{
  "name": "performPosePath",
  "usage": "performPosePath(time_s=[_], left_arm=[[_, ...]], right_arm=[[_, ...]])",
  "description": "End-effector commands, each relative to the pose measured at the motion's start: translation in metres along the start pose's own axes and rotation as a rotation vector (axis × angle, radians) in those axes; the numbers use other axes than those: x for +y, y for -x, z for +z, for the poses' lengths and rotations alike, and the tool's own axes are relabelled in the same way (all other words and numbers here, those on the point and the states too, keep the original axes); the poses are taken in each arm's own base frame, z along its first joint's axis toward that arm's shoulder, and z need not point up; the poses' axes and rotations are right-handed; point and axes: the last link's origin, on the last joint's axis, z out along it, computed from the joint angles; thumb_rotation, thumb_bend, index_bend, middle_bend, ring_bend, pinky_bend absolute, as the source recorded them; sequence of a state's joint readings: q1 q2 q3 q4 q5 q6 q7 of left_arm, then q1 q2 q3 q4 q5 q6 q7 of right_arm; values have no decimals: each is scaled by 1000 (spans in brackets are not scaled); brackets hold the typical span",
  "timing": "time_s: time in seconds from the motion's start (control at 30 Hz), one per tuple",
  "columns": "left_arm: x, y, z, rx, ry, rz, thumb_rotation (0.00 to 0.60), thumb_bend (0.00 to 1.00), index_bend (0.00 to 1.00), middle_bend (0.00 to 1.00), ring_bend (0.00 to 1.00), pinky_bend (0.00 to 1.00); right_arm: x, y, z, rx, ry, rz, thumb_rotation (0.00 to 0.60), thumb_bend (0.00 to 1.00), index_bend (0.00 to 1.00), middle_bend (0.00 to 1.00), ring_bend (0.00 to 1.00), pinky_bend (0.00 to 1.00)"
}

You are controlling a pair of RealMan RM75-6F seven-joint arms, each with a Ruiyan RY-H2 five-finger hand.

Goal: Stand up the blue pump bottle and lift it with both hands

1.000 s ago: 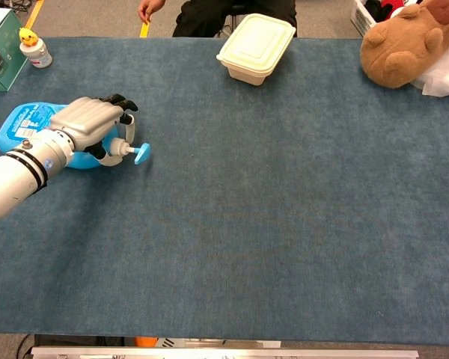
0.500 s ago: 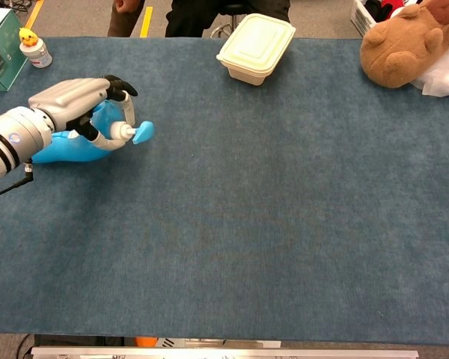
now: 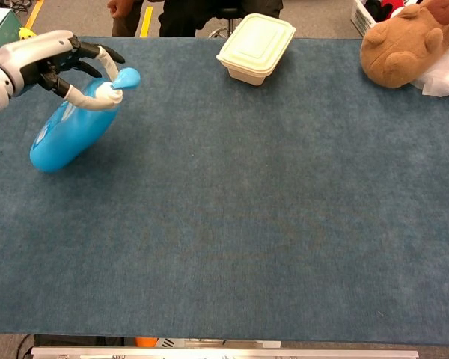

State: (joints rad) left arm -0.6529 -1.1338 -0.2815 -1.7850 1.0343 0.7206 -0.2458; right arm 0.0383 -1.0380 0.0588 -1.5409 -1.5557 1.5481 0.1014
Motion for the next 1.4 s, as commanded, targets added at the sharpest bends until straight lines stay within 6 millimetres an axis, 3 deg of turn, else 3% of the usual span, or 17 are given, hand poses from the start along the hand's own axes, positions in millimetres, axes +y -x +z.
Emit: performPosePath(time_s=[0.03, 0.3, 0.73, 1.03, 1.4], left_arm=[[1, -24, 0, -10, 5, -107, 600, 269, 564, 163, 2, 185], [0, -40, 1, -44, 32, -274, 600, 270, 565, 162, 0, 185], [-26, -50, -5, -73, 26, -388, 600, 270, 565, 160, 0, 185], [-38, -70, -17, -52, 71, -451, 600, 271, 562, 154, 0, 185], [-54, -72, -35, -77, 85, -480, 600, 270, 528, 135, 0, 185]], right_arm=[[-1, 0, -1, -3, -2, 3, 600, 17, 133, 271, 265, 278], [-2, -2, -5, -7, 2, 10, 600, 17, 133, 272, 265, 278], [-5, -2, -4, -11, 4, 6, 600, 18, 133, 272, 265, 278], [-8, -3, -4, -11, -1, 6, 600, 17, 133, 272, 265, 278], [-9, -4, -5, -10, -1, 9, 600, 17, 133, 272, 265, 278]])
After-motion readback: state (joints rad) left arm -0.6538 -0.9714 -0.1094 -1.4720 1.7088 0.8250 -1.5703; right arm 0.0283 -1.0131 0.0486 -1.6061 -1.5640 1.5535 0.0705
